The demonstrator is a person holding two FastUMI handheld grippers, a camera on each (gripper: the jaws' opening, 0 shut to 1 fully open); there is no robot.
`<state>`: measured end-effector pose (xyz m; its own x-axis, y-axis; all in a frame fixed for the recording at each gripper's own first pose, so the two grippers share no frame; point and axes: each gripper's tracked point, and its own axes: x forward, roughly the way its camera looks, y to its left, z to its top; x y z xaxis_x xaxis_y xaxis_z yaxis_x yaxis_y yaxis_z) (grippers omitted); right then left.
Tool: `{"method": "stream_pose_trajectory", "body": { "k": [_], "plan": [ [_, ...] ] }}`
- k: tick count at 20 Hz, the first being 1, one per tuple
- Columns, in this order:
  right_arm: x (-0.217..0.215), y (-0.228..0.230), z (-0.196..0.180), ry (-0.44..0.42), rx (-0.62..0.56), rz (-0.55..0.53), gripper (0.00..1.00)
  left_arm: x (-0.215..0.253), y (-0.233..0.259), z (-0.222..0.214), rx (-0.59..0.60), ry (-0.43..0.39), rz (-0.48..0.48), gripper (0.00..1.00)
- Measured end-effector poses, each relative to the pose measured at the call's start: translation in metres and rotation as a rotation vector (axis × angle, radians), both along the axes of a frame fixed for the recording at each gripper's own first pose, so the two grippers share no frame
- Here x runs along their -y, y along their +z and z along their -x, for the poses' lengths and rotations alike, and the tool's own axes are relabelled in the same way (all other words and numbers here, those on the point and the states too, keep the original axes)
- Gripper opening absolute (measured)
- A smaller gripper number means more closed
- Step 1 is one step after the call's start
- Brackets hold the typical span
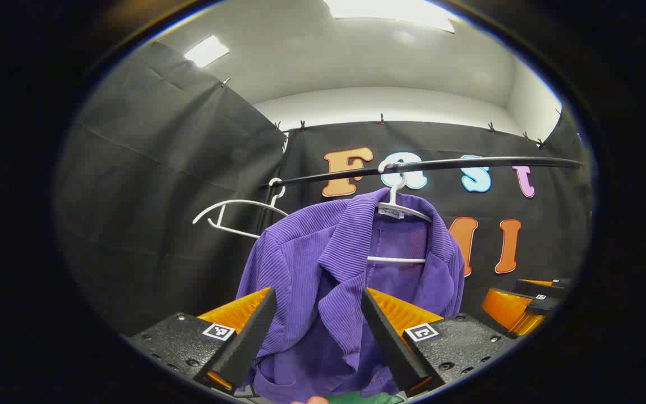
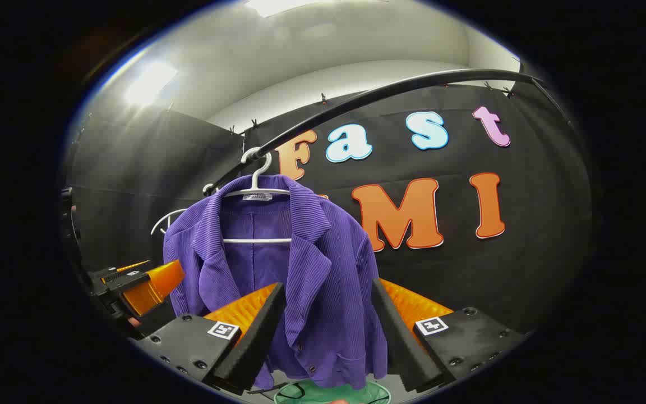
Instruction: Grasp the clothes on the hanger with both hands and then place them into the laundry hamper below.
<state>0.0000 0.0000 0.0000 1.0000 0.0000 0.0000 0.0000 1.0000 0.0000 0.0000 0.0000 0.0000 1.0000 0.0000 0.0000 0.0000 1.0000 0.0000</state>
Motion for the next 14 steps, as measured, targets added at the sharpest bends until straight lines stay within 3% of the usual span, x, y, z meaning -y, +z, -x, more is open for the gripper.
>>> {"method": "stream_pose_trajectory", "body": {
  "k": [1,8,9,14],
  "plan": [
    [0.0,0.0,-0.001,0.002,-0.001,-0.002,0.99,-0.001,-0.001,-0.001,-0.002,0.005,-0.001,0.91],
    [0.001,0.0,-0.006,0.011,0.006,-0.007,0.99,-0.016,-0.003,-0.003,-0.01,0.041,0.007,0.92],
    [0.002,0.0,-0.005,0.011,0.009,-0.01,0.99,-0.018,-0.002,-0.002,-0.005,0.047,0.002,0.95],
    [0.003,0.001,-0.008,0.03,0.023,-0.018,0.99,-0.028,0.002,0.004,-0.002,0.072,0.005,0.92]
  ]
}}
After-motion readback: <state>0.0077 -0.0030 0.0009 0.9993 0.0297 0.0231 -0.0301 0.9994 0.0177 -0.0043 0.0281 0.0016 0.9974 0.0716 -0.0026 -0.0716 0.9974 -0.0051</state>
